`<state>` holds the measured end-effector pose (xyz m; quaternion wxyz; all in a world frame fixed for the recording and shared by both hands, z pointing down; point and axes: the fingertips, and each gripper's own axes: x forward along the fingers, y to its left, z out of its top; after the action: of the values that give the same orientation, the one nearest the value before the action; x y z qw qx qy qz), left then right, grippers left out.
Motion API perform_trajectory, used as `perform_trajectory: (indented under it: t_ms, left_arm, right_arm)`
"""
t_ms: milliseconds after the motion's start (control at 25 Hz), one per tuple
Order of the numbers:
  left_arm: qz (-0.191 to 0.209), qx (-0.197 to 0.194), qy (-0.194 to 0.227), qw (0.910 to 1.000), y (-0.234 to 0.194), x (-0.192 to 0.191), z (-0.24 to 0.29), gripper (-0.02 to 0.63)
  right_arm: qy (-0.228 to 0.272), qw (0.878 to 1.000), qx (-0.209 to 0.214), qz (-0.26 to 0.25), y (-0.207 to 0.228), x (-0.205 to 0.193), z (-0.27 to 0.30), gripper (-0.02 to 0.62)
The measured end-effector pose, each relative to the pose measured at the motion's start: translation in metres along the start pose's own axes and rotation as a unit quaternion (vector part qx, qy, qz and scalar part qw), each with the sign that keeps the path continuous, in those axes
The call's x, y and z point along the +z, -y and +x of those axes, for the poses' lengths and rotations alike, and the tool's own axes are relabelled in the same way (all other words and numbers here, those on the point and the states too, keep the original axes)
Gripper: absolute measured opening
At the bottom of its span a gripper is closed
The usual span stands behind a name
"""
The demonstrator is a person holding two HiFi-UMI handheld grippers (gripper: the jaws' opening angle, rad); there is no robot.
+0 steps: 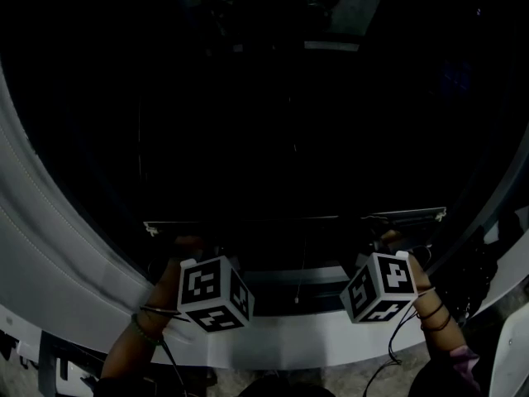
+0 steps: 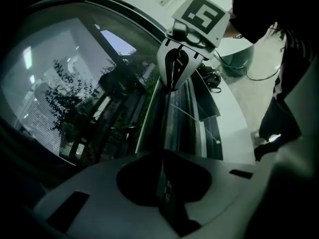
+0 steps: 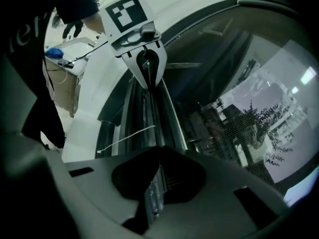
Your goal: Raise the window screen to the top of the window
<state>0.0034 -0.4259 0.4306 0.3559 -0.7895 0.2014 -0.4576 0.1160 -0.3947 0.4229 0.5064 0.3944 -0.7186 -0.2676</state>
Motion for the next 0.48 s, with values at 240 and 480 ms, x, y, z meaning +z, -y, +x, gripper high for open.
perform_trajectory:
  t_ms: [240,480]
  left_arm:
    - [-0.001,0.059,0.021,0.998,-0.051,0.025,-0.03,0.026]
    - [-0.013,0.103,0.055,0.9931,-0.097,0.031,-0.078,0.032]
  right_arm:
    - [0.032,0.998,-0.05,-0.003,0.054,0.016,-0.033,0.026]
    - [0.061,0.993,-0.1,-0.013,0.095,0.056,-0.067,0.028]
